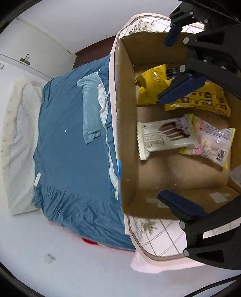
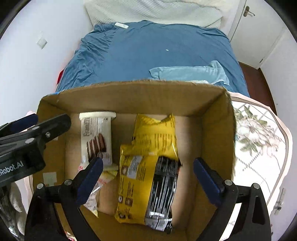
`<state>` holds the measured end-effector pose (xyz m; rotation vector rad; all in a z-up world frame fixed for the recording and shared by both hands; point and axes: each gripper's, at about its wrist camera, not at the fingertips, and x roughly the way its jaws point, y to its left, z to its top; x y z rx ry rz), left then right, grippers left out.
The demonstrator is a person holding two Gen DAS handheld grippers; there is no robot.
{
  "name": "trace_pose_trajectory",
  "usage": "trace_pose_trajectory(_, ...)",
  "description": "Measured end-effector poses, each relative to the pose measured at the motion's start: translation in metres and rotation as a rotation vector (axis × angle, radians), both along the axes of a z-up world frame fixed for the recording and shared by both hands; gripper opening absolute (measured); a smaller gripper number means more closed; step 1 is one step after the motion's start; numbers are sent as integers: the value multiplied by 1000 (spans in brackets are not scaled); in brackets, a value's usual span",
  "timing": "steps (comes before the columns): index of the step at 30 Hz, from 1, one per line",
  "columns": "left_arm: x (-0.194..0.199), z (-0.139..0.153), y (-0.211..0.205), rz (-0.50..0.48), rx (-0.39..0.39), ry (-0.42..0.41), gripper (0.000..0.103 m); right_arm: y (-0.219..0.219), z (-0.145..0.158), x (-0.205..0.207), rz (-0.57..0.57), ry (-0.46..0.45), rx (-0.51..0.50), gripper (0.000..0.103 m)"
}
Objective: Organize snacks
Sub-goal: 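Lower both held packets into the box and open both grippers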
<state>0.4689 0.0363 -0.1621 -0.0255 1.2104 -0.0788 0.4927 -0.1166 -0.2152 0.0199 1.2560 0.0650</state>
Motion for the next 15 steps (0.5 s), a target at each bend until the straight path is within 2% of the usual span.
trace_pose_trajectory(4,-32,15,4,20,26,-49,96,0,11,-28,-17,-37,1,100)
trace_pose_trajectory(7,-57,25,8,39,40,-87,96,0,25,-51,-36,-100,-54,100)
trace_pose_trajectory(15,-119,49,14,66,45,-142,96,-4,55,-103,-57,-175,-47,100)
